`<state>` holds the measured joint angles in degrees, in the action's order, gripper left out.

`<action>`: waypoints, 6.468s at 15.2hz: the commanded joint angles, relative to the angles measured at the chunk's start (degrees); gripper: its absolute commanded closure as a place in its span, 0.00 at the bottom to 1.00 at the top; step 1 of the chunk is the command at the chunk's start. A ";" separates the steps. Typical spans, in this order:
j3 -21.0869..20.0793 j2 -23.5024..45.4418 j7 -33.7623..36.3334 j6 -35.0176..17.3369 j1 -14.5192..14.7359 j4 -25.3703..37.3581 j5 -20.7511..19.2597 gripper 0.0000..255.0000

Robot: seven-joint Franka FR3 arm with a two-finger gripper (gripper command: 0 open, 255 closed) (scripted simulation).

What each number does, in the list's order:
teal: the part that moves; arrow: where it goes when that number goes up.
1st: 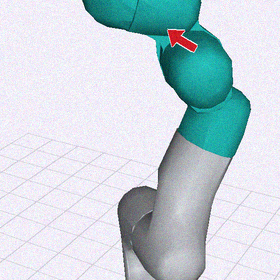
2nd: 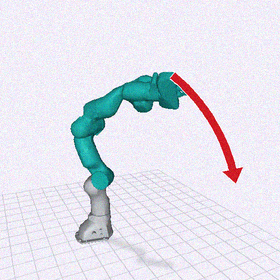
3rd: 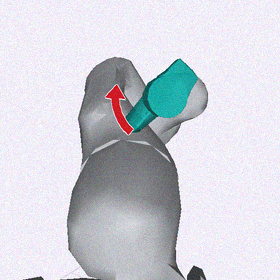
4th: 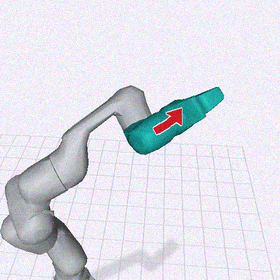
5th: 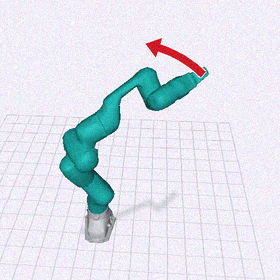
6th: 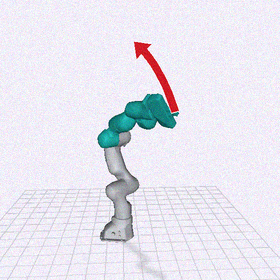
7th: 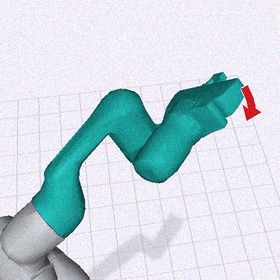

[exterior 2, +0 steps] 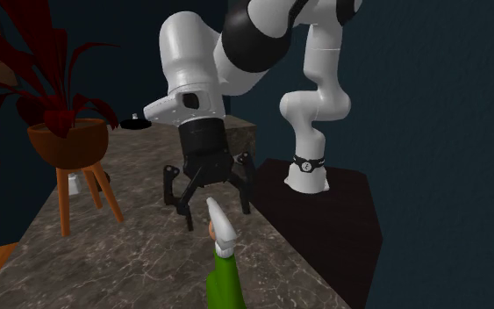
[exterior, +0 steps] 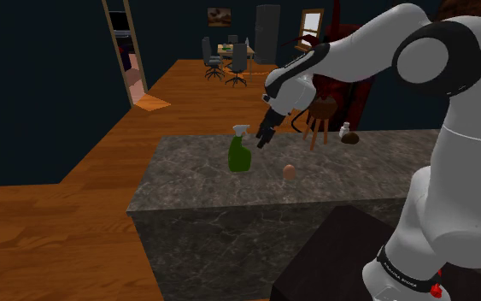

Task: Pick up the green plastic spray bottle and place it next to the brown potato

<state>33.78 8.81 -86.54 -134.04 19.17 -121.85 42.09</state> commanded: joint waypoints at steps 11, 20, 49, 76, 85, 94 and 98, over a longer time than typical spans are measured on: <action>-5.04 12.99 -11.48 -0.24 -3.01 8.92 12.76 0.00; -5.04 12.99 -11.48 -0.24 -3.01 8.92 12.76 1.00; -1.08 3.72 0.56 7.52 -0.26 12.53 0.67 1.00; 0.85 -1.43 12.51 22.32 0.12 26.27 -8.32 1.00; 1.26 -0.87 15.43 28.55 -0.57 33.51 -9.05 1.00; 4.11 -3.64 8.85 30.43 -4.13 29.64 -9.40 1.00; 6.23 -4.35 3.62 31.15 -6.74 27.07 -9.10 1.00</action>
<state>39.32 3.91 -81.25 -103.52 13.40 -94.94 32.43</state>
